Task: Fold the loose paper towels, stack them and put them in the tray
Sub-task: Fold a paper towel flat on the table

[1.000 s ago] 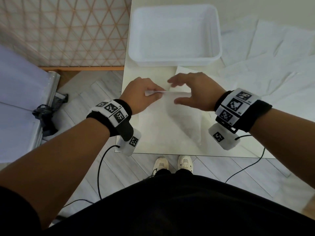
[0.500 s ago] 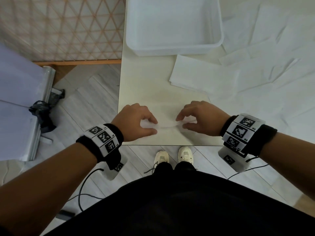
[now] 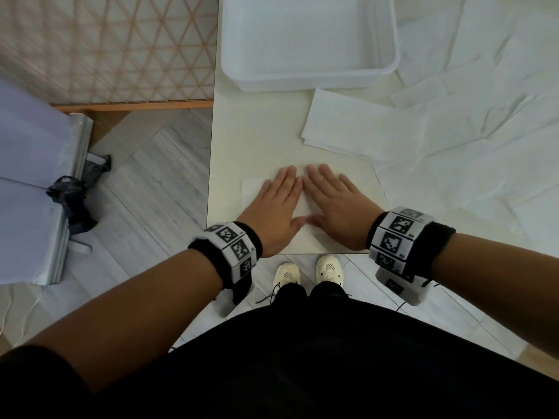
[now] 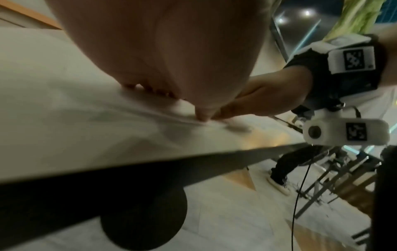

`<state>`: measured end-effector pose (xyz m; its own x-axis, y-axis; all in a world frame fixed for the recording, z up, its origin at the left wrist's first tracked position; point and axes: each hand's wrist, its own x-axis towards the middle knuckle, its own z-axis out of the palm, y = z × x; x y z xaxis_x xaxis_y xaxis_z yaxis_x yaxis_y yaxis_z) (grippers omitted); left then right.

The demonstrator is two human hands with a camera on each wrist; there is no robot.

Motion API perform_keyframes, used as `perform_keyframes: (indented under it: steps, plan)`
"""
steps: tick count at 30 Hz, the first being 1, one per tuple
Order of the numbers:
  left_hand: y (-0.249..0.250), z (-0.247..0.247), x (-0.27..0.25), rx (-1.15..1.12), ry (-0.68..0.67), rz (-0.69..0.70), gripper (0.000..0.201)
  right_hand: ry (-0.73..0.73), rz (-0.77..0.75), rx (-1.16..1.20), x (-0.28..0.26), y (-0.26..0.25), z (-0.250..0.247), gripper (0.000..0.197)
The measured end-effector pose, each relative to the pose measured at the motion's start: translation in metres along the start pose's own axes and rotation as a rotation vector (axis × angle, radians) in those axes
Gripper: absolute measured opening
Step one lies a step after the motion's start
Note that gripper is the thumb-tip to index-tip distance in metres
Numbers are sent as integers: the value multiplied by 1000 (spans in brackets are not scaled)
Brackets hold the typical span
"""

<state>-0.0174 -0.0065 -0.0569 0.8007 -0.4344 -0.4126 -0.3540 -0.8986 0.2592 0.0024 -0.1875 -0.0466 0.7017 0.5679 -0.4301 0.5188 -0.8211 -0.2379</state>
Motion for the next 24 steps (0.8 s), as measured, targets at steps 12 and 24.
perform_keyframes:
  steps: [12, 24]
  plan:
    - [-52, 14, -24, 150, 65, 33, 86, 91, -1, 10, -6, 18, 24, 86]
    - [-58, -7, -33, 191, 16, -63, 105, 209, 89, 204, -7, 10, 1, 86]
